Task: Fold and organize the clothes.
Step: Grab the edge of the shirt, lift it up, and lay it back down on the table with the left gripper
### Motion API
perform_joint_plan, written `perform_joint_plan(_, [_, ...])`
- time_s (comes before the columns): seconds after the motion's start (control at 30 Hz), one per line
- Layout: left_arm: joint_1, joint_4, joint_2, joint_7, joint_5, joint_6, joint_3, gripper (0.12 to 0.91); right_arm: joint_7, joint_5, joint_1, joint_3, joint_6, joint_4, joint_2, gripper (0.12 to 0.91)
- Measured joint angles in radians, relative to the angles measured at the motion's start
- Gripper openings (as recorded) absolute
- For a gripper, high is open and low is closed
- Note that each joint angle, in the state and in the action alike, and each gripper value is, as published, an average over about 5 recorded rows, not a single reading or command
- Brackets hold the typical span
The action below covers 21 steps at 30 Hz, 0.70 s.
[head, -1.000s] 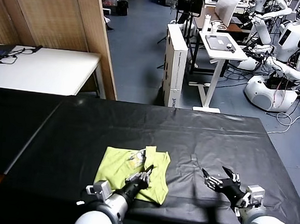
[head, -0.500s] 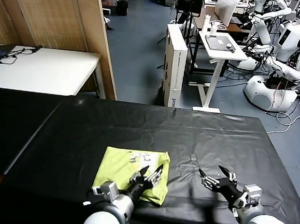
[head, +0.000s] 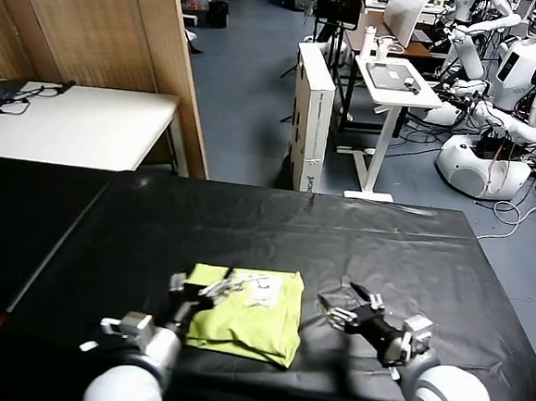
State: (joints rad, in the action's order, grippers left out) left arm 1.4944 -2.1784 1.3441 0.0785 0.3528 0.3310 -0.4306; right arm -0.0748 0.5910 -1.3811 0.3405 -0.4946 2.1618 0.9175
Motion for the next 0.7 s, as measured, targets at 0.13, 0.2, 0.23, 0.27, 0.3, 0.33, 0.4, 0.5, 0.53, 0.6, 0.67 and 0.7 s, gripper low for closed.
perform_joint_plan(0.13, [0.005, 0.015, -0.001, 0.0, -0.012, -0.003, -0.02, 0.907, -0.056, -0.061, -0.011, -0.037, 0.031, 0.015, -0.032, 0.907])
perform_joint_plan(0.2, [0.004, 0.022, 0.001, 0.0, -0.018, -0.005, -0.023, 0.907, -0.097, -0.11, -0.022, -0.048, 0.061, 0.023, -0.053, 0.907])
perform_joint_plan(0.23, [0.003, 0.026, 0.002, 0.0, -0.021, -0.006, -0.024, 0.907, -0.118, -0.139, -0.027, -0.053, 0.078, 0.026, -0.065, 0.907])
perform_joint_plan(0.27, [0.002, 0.029, 0.002, 0.0, -0.023, -0.008, -0.025, 0.907, -0.138, -0.167, -0.03, -0.058, 0.095, 0.028, -0.077, 0.907])
perform_joint_plan(0.3, [0.002, 0.032, 0.001, 0.0, -0.024, -0.009, -0.026, 0.907, -0.157, -0.193, -0.033, -0.064, 0.111, 0.028, -0.088, 0.907])
perform_joint_plan(0.33, [0.002, 0.035, 0.001, 0.0, -0.026, -0.01, -0.028, 0.907, -0.175, -0.215, -0.036, -0.07, 0.125, 0.029, -0.099, 0.907])
perform_joint_plan(0.4, [0.003, 0.04, -0.001, 0.0, -0.027, -0.01, -0.031, 0.907, -0.203, -0.253, -0.037, -0.082, 0.149, 0.028, -0.117, 0.907])
perform_joint_plan(0.5, [0.006, 0.045, -0.003, 0.0, -0.028, -0.011, -0.036, 0.907, -0.23, -0.3, -0.036, -0.099, 0.174, 0.021, -0.131, 0.907])
perform_joint_plan(0.53, [0.007, 0.047, -0.003, 0.0, -0.028, -0.011, -0.037, 0.907, -0.235, -0.313, -0.035, -0.104, 0.179, 0.018, -0.133, 0.907])
perform_joint_plan(0.6, [0.009, 0.05, -0.003, 0.0, -0.029, -0.012, -0.038, 0.907, -0.241, -0.332, -0.035, -0.115, 0.186, 0.012, -0.135, 0.907])
perform_joint_plan(0.67, [0.01, 0.053, -0.002, 0.0, -0.03, -0.014, -0.038, 0.907, -0.244, -0.344, -0.036, -0.125, 0.19, 0.006, -0.137, 0.907])
perform_joint_plan(0.7, [0.01, 0.055, -0.002, 0.0, -0.031, -0.014, -0.038, 0.907, -0.245, -0.348, -0.036, -0.131, 0.191, 0.004, -0.138, 0.907])
